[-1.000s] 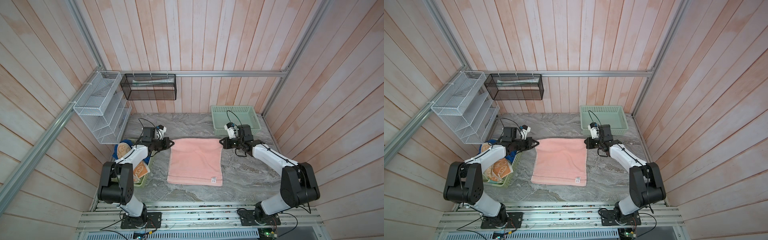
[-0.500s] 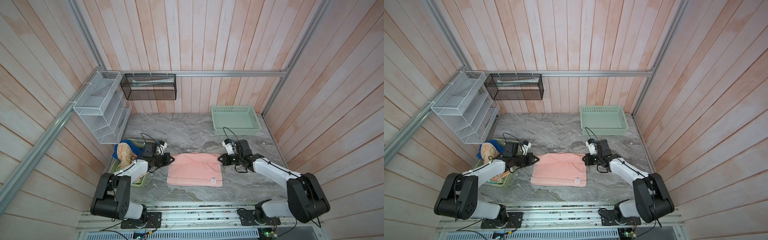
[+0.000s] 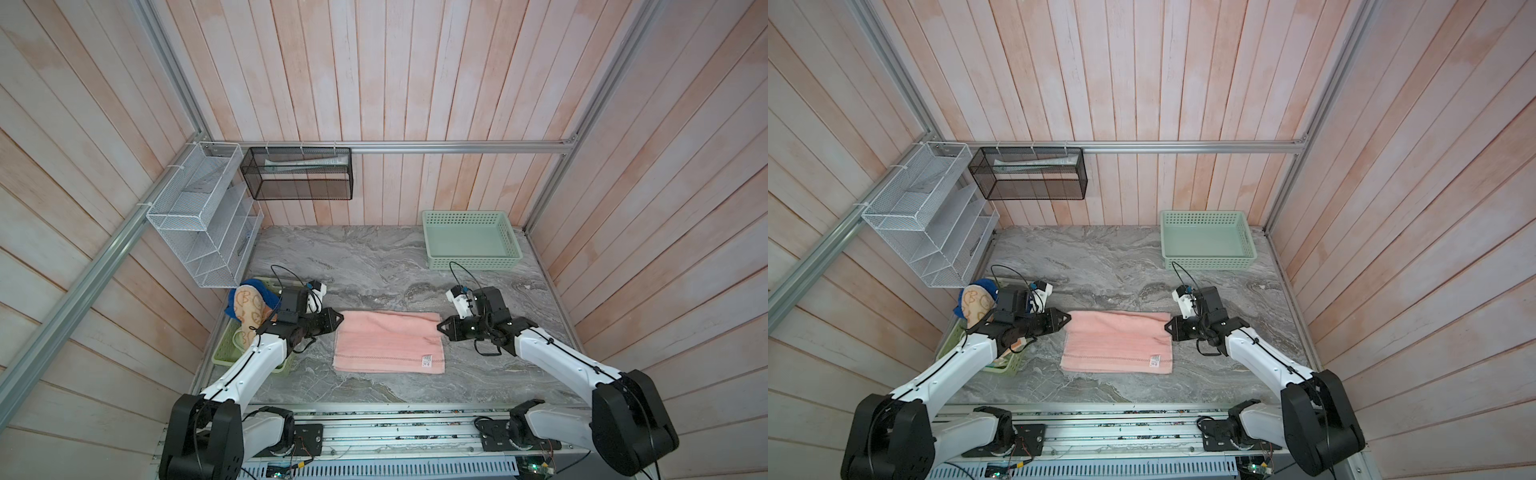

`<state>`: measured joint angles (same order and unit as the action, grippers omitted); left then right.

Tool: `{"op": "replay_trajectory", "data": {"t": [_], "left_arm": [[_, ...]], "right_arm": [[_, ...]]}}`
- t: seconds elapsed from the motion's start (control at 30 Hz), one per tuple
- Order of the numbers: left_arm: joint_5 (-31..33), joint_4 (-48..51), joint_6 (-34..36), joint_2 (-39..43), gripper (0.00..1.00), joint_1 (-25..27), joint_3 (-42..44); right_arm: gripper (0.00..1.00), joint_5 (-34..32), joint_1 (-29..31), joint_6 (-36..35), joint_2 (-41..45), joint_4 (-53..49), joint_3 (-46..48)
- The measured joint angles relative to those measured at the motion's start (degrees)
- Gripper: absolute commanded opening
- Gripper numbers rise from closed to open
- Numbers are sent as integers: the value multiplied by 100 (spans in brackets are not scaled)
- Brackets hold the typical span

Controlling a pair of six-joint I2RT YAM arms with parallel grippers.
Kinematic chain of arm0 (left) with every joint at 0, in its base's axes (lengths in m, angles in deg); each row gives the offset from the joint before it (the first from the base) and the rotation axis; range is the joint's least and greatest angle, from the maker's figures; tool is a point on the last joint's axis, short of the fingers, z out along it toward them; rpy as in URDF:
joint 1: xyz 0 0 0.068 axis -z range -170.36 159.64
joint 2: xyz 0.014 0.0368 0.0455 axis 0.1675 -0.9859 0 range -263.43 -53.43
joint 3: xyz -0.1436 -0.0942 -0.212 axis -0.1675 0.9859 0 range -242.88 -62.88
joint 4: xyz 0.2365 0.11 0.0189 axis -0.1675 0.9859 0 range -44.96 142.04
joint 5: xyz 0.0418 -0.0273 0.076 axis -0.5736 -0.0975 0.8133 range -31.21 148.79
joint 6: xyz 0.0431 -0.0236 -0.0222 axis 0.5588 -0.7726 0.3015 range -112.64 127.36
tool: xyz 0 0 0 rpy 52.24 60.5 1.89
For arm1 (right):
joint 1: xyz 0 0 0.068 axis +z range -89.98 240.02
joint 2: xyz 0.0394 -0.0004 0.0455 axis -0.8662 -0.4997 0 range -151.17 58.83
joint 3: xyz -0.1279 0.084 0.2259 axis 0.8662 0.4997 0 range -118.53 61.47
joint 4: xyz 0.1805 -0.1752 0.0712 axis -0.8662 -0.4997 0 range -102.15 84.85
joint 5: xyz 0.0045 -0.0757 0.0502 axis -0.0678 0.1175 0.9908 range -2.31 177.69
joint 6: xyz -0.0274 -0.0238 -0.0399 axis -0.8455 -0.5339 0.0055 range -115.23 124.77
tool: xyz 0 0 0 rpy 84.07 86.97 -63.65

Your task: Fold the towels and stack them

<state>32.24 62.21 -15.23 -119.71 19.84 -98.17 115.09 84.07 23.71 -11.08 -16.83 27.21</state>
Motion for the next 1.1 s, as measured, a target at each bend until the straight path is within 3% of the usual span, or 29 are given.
{"op": "replay_trajectory", "data": {"t": [0.1,0.23,0.37,0.67,0.83,0.9,1.0,1.1], "left_arm": [[313,227,-203,481,45,0,267],[557,437,-468,1025,46,0,365],[592,457,-684,1021,46,61,365],[776,905,-1196,157,53,422,369],[748,863,-1447,-39,53,564,527],[726,846,-1526,-146,49,581,573],[688,763,-1633,-254,29,595,590],[686,691,-1661,-291,16,601,581]], "right_arm": [[36,72,293,254,295,-107,345],[41,22,411,675,1001,-297,664],[44,-256,402,1106,1421,-295,802],[46,-457,420,1591,361,-245,586],[47,-404,509,1770,260,-247,570],[47,-369,518,1818,249,-223,570],[44,-315,518,1856,120,-184,557],[36,-293,518,1834,-153,-212,470]]}}
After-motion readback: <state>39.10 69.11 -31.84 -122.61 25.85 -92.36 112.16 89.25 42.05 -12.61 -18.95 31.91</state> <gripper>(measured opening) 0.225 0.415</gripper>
